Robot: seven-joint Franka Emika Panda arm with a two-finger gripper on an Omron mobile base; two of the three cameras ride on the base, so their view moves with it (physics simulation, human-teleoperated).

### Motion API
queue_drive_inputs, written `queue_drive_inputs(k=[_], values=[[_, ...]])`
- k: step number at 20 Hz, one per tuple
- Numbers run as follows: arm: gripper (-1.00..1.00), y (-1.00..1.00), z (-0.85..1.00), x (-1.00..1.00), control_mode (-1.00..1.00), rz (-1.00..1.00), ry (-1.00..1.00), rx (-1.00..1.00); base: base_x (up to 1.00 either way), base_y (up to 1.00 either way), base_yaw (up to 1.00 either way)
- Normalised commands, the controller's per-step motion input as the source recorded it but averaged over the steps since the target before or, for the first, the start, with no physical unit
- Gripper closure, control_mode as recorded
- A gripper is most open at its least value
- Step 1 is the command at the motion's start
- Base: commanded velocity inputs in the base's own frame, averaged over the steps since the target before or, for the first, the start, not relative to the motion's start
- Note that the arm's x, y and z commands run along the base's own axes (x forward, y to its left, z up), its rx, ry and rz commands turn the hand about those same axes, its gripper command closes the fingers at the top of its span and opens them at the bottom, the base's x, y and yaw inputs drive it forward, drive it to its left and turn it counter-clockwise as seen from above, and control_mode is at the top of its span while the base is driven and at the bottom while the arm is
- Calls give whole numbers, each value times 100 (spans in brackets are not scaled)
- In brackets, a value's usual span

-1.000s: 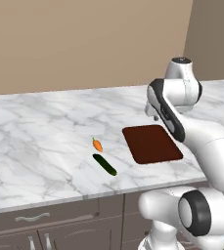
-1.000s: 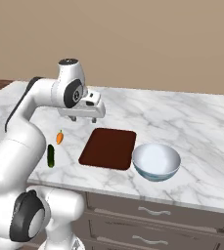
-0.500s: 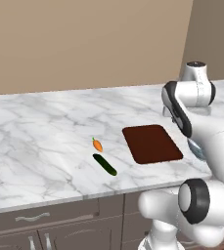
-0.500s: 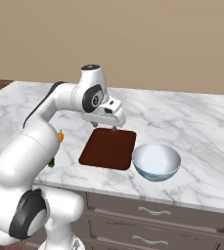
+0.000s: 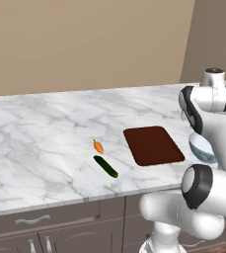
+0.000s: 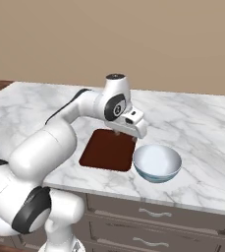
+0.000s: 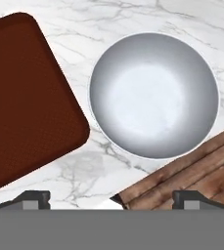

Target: Place the two vegetables and bowl onto the tray for setting up a vegetable dip station.

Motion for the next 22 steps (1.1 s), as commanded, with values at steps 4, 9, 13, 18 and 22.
queue_drive_inputs(k=[4, 9, 13, 18, 22], values=[[-100, -25, -7, 18, -100, 2, 0, 0, 0, 0, 0], [-100, -15, -11, 34, -100, 11, 0, 1, 0, 0, 0], [-100, -1, -23, 26, -100, 13, 3, 0, 0, 0, 0], [-100, 7, -25, 10, -100, 4, 8, 0, 0, 0, 0], [-100, 0, -17, 15, -100, 0, 0, 0, 0, 0, 0]])
